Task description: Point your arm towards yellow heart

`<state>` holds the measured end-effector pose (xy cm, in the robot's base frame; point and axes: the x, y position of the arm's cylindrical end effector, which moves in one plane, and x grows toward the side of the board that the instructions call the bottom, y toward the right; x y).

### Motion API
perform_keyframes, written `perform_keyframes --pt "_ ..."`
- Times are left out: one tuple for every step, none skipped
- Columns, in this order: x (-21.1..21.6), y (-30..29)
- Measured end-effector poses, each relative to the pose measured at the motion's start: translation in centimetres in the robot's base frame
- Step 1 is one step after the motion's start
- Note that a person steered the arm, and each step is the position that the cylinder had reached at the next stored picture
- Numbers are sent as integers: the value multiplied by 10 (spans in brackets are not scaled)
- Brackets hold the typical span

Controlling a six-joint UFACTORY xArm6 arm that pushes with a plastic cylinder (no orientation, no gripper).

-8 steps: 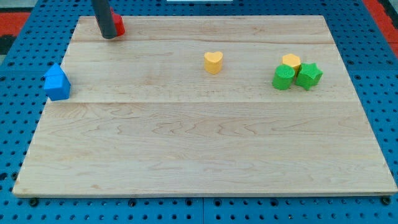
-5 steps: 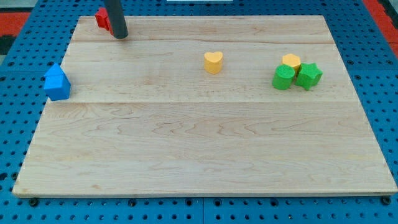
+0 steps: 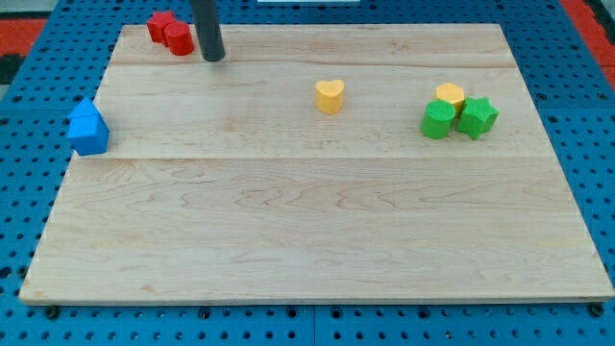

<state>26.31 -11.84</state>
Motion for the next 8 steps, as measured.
perform_keyframes --pt "12 26" --pt "36 35" --pt "37 81" --pt "37 111" --pt "37 111" --pt "37 107" --pt "37 103" --pt "37 102"
